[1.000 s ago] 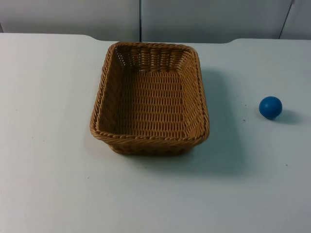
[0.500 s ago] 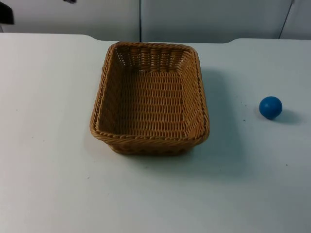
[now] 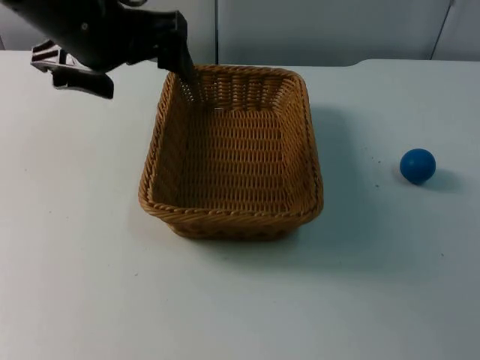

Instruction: Pick up the basket with the left hand and place the ball into the basket with the right hand.

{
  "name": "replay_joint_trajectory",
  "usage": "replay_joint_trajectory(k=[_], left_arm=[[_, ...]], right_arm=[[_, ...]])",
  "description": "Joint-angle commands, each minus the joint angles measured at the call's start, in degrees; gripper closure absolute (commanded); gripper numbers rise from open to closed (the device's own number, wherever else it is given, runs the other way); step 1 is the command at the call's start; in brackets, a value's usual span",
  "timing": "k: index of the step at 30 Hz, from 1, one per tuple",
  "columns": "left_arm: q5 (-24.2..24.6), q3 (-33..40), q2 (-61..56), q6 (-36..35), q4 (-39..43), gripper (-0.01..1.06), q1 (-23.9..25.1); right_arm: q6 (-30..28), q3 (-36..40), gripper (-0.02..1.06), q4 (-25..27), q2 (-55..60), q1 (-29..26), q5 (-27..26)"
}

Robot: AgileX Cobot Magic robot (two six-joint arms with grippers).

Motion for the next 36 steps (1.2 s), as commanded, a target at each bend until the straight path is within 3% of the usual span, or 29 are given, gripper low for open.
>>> replay_joint_trajectory(k=[1,9,15,24,28,36], left_arm=[[2.02,-2.11,3.32,-2.55,2.98,0.00,-0.29],[3.55,-2.26,7.70,-2.65,3.41,0.00,-0.97],[1.27,-2.65,8.87,-2.65,4.31,0.02,-2.49],[11.69,-13.64,14.73,-6.37,8.87,0.02,-2.58],[16.38,-19.74,17.26,-13.56,18.36,0.02,-3.41],[17.03,-20.90,18.53,-15.64,18.77,0.02,-3.84]], right_arm=[[0.06,0.26,0.00,0.11,-0.19,-0.23,-0.60],[0.06,0.26,0.00,0.11,-0.19,-0.23,-0.60],[0.06,0.26,0.00,0.11,-0.19,-0.23,-0.60],[0.06,0.26,0.00,0.11,-0.19,-0.23,-0.60],[0.06,0.26,0.00,0.11,-0.19,-0.23,-0.60],[0.06,0.26,0.00,0.11,-0.19,-0.23,-0.60]])
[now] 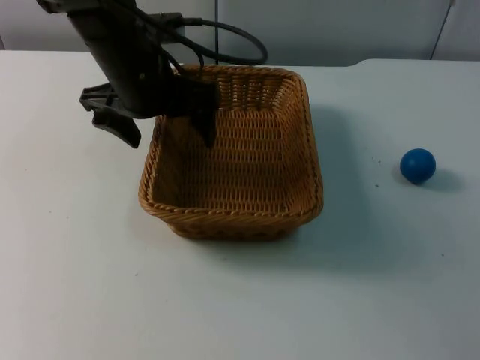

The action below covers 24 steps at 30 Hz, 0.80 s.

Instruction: Pick up the basket with the left hand and place the ball into the basket with the right hand.

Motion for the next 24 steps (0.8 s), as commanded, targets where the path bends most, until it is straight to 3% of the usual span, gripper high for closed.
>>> replay_joint_trajectory(k=[1,20,22,23,24], left_arm=[[0.43,-0.50,0.21,-1.16,0.41,0.02,-0.45],[-0.80,-0.50,2.89,-2.67,0.48,0.03,-2.09],[-0.69,-0.50,3.02,-2.80,0.48,0.16,-2.09],[-0.69,-0.50,3.02,-2.80,0.48,0.16,-2.09],[-0.69,-0.50,3.02,-2.92,0.48,0.33,-2.09]], right_arm=[[0.06,0.26,0.00,0.11,-0.19,-0.23,-0.60],[0.06,0.26,0.00,0.11,-0.19,-0.23,-0.60],[0.06,0.26,0.00,0.11,-0.19,-0.23,-0.60],[0.06,0.26,0.00,0.11,-0.19,-0.23,-0.60],[0.06,0.26,0.00,0.11,-0.19,-0.23,-0.60]])
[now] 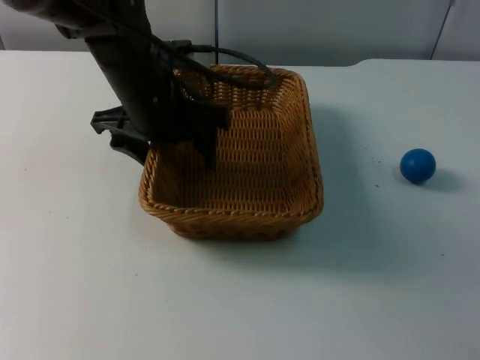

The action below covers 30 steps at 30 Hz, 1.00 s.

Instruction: Pick up the basket with the left hand and place the ball into the basket with the right hand.

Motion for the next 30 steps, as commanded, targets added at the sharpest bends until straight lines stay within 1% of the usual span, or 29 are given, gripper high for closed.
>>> replay_joint_trajectory(k=[1,2,3,15,23,28,30], left_arm=[[-0.33,-0.31,0.09,-0.74,0.27,0.56,-0.54],[-0.33,-0.31,0.09,-2.54,0.45,0.92,-0.54],[-0.33,-0.31,-0.04,-3.58,0.87,1.05,-0.54],[0.95,-1.08,-1.95,-3.93,0.99,1.05,-0.54],[1.58,-1.08,-5.35,-3.92,1.53,1.05,-0.40],[2.82,-1.08,-8.16,-3.92,1.81,1.05,0.01],[3.95,-1.08,-9.86,-3.92,1.97,1.05,0.12]], right_arm=[[0.06,0.26,0.00,0.11,-0.19,-0.23,-0.60],[0.06,0.26,0.00,0.11,-0.19,-0.23,-0.60],[0.06,0.26,0.00,0.11,-0.19,-0.23,-0.60],[0.06,0.26,0.00,0.11,-0.19,-0.23,-0.60],[0.06,0.26,0.00,0.11,-0.19,-0.23,-0.60],[0.06,0.26,0.00,0.11,-0.19,-0.23,-0.60],[1.53,0.26,0.00,-0.88,-0.19,-0.24,-0.60]])
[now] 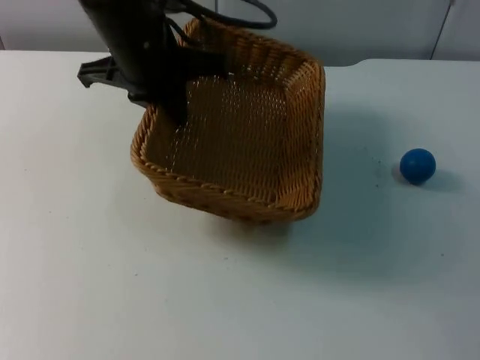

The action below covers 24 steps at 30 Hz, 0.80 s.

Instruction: Pick up the basket with the left hand and place the ball into the basket with the right hand.

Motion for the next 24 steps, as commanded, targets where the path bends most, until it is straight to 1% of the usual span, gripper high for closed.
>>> replay_joint_trajectory(k=[1,4,7,9,13,14,16,17,18,19,21,24], left_arm=[[0.40,-0.31,-2.33,-0.19,-0.36,1.05,0.16],[1.11,-0.31,-4.29,-0.19,0.07,1.05,0.17],[3.79,-0.31,-7.04,-0.48,0.44,1.05,0.61],[4.49,-0.31,-7.77,-0.90,0.44,1.05,0.94],[5.71,-0.31,-9.36,-0.89,-1.60,1.05,2.43],[6.16,-0.31,-9.82,-0.89,-2.98,1.05,3.14],[7.39,-0.31,-10.28,3.24,-9.78,1.05,4.72],[7.39,-0.31,-10.28,3.24,-9.78,1.05,4.72],[8.99,-0.31,-10.28,6.65,-15.53,1.05,6.26],[9.67,-0.31,-10.28,8.02,-18.53,1.05,7.09],[10.80,-0.31,-10.28,8.03,-20.83,1.05,8.64],[11.86,-0.31,-10.28,8.03,-21.50,1.05,9.25]], right_arm=[[0.71,0.26,0.00,-0.76,-0.19,-0.24,-0.60],[0.71,0.26,0.00,-0.76,-0.19,-0.24,-0.60],[0.71,0.26,0.00,-0.76,-0.19,-0.24,-0.60],[0.71,0.26,0.00,-0.86,-0.19,-0.24,-0.60],[0.27,0.26,0.00,-0.61,-0.19,-0.24,-0.60],[0.27,0.26,0.00,-0.61,-0.19,-0.24,-0.60],[-0.75,0.26,0.00,-0.13,-0.19,-0.24,-0.60],[-0.75,0.26,0.00,-0.13,-0.19,-0.24,-0.60],[-1.39,0.26,0.00,0.02,-0.19,-0.24,-0.72],[-1.39,0.26,0.00,0.02,-0.19,-0.24,-0.72],[-1.29,0.26,0.00,0.02,-0.19,-0.24,-0.72],[-1.29,0.26,0.00,0.13,-0.19,-0.24,-0.72]])
